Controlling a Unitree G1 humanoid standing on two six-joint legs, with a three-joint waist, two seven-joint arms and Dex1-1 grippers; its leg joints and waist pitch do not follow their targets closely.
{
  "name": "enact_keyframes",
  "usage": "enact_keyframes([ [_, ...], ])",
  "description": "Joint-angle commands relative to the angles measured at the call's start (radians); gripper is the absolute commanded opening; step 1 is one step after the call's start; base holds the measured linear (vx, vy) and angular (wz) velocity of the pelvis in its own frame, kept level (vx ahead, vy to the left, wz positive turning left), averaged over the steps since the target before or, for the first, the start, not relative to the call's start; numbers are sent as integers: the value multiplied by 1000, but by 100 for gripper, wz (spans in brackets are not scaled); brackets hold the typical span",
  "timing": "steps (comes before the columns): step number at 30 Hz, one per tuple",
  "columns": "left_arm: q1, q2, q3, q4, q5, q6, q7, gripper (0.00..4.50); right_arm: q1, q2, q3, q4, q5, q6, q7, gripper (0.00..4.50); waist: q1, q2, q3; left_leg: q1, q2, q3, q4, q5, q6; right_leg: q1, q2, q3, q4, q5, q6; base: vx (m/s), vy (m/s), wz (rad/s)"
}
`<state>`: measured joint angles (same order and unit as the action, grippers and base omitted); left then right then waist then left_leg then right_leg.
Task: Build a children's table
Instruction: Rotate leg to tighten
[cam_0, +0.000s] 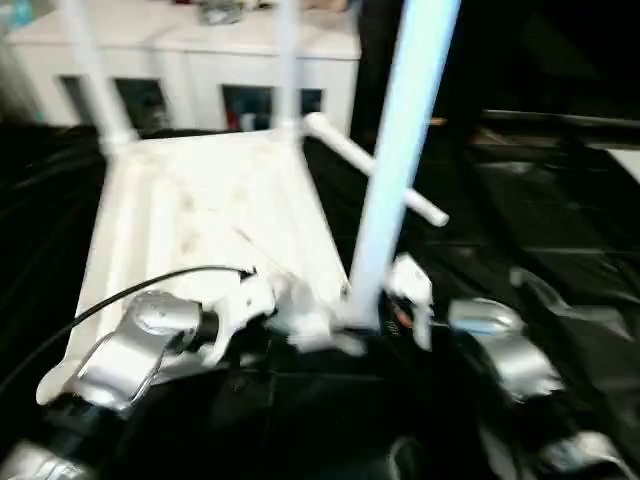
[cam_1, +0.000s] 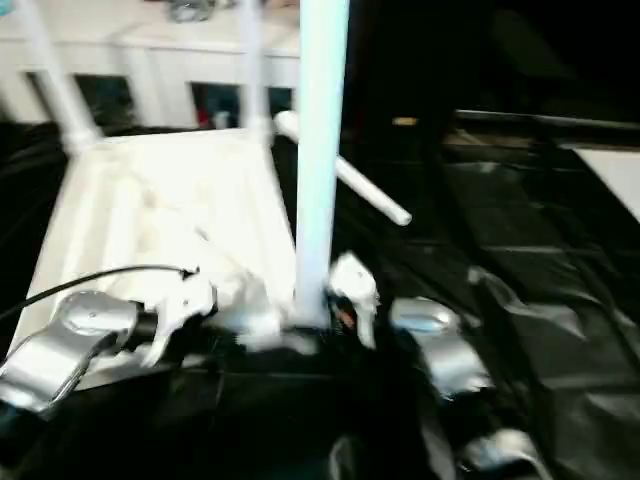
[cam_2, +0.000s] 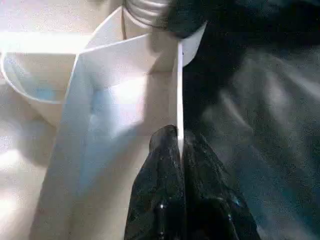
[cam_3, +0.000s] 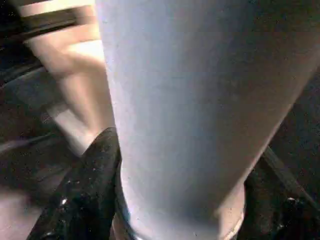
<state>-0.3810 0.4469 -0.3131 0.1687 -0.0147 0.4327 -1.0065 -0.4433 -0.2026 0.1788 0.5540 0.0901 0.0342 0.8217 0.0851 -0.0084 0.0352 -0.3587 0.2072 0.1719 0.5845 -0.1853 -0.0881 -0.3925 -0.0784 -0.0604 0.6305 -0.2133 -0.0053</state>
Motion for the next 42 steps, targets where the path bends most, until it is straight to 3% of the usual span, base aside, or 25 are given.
enact_keyframes([
  [1, -16, -75, 6, 45, 3, 39, 122, 0, 4, 53, -12, 54, -35, 61, -173, 270, -1, -2, -35, 10, 18, -5, -81, -283, -27, 37, -60, 45, -101, -363, -153, 0, 0, 0],
  [2, -23, -92, 10, 55, 9, 51, 151, 0, 2, 69, -21, 62, -36, 70, -213, 270, -1, 1, -32, 13, 18, -5, -82, -300, -31, 32, -60, 45, -106, -396, -143, 0, 0, 0],
  [3, -47, -162, 36, 91, 18, 90, 259, 0, -6, 131, -58, 90, -23, 100, -344, 270, -2, -2, -30, 20, 15, -10, -84, -341, -31, 29, -64, 43, -118, -497, -110, -56, -13, -3],
  [5, -68, -218, 57, 122, 21, 123, 338, 0, -14, 174, -73, 116, -26, 111, -437, 270, 1, -2, -34, 26, 14, -10, -81, -333, -32, 25, -66, 44, -127, -531, -90, 0, 0, 0],
  [9, -112, -308, 79, 200, 44, 124, 466, 0, -38, 243, -77, 166, -47, 102, -540, 270, 3, -6, -39, 16, 13, -7, -84, -295, -18, 27, -59, 43, -120, -436, -87, 0, 0, 0],
  [10, -120, -321, 79, 215, 52, 122, 480, 0, -44, 253, -78, 173, -53, 103, -551, 270, 7, -3, -40, 19, 14, -6, -84, -284, -12, 25, -58, 44, -118, -401, -93, 0, 0, 0],
  [14, -138, -339, 81, 245, 67, 129, 508, 0, -45, 254, -75, 168, -61, 110, -537, 270, 9, -2, -44, 11, 14, -5, -85, -248, 3, 32, -56, 46, -109, -312, -107, 0, 0, 0],
  [18, -147, -346, 84, 259, 73, 139, 519, 0, -44, 253, -77, 164, -54, 110, -519, 270, 11, 1, -42, 10, 13, -5, -88, -270, 6, 33, -59, 47, -116, -350, -98, 0, 0, 0],
  [21, -154, -348, 89, 273, 72, 132, 524, 0, -45, 265, -100, 153, -26, 95, -509, 340, 12, 1, -41, 13, 13, -5, -89, -289, 5, 29, -59, 47, -122, -394, -84, 0, 0, 0],
  [24, -157, -349, 93, 280, 72, 123, 524, 0, -42, 267, -102, 137, -20, 89, -493, 375, 1, -1, -38, -2, 9, -12, -97, -304, -1, 38, -60, 41, -127, -454, -55, -9, 0, -6],
  [25, -158, -350, 93, 280, 72, 123, 524, 0, -41, 267, -102, 135, -20, 88, -492, 384, -7, -2, -41, -15, 7, -17, -100, -290, -5, 49, -61, 37, -125, -454, -42, -26, 0, -18],
  [26, -158, -351, 94, 281, 71, 122, 524, 0, -40, 266, -102, 126, -21, 85, -489, 389, -10, -1, -43, -20, 9, -20, -102, -278, -6, 52, -63, 36, -124, -437, -41, -4, 4, -22],
  [27, -159, -353, 94, 279, 68, 103, 518, 0, -26, 246, -84, 72, -43, 63, -489, 395, -15, -1, -45, -13, 11, -19, -98, -257, 0, 46, -61, 34, -124, -372, -62, 0, 0, 0],
  [29, -157, -355, 94, 276, 67, 98, 517, 0, -19, 238, -76, 50, -51, 54, -488, 395, -14, -6, -42, 1, 13, -12, -94, -268, 11, 35, -60, 39, -125, -362, -90, 0, 0, 0],
  [32, -157, -357, 93, 273, 68, 57, 519, 0, 5, 216, -72, -12, -52, 47, -477, 395, -4, -5, -46, 4, 15, -7, -89, -225, 27, 35, -60, 43, -120, -304, -110, 0, 0, 0],
  [33, -156, -358, 92, 269, 69, 29, 521, 0, 28, 201, -82, -62, -40, 54, -469, 395, 5, -5, -48, 0, 17, -5, -86, -168, 33, 42, -57, 43, -110, -200, -129, 0, 0, 0],
  [35, -157, -363, 95, 266, 69, 4, 530, 0, 47, 187, -91, -103, -29, 58, -464, 395, 13, -4, -52, -3, 17, -4, -82, -124, 41, 47, -56, 42, -99, -117, -134, 0, 0, 0],
  [36, -166, -378, 125, 273, 51, -23, 552, 27, 68, 172, -106, -133, -31, 59, -475, 399, 14, 0, -54, 0, 18, -4, -81, -111, 42, 45, -55, 42, -96, -87, -143, 52, 7, 3],
  [37, -177, -394, 166, 271, 21, -23, 568, 43, 82, 163, -124, -146, -39, 56, -487, 401, 16, -5, -56, -2, 15, -2, -74, -79, 49, 50, -53, 43, -88, -12, -159, 52, 7, 3],
  [38, -178, -396, 172, 270, 17, -20, 570, 43, 83, 162, -126, -147, -41, 55, -488, 401, 18, -2, -59, -5, 14, -4, -73, -58, 50, 54, -54, 42, -81, 30, -169, 0, 0, 0],
  [40, -184, -400, 189, 264, 5, -21, 576, 66, 86, 158, -132, -143, -53, 48, -500, 401, 19, -1, -68, -10, 11, -3, -59, 24, 68, 53, -46, 38, -62, 205, -206, 0, 0, 0],
  [42, -197, -392, 223, 239, -7, -37, 592, 85, 93, 152, -136, -137, -64, 43, -523, 401, 16, -3, -63, -13, 10, -3, -61, 9, 82, 55, -48, 36, -62, 220, -219, 0, 0, 0],
])
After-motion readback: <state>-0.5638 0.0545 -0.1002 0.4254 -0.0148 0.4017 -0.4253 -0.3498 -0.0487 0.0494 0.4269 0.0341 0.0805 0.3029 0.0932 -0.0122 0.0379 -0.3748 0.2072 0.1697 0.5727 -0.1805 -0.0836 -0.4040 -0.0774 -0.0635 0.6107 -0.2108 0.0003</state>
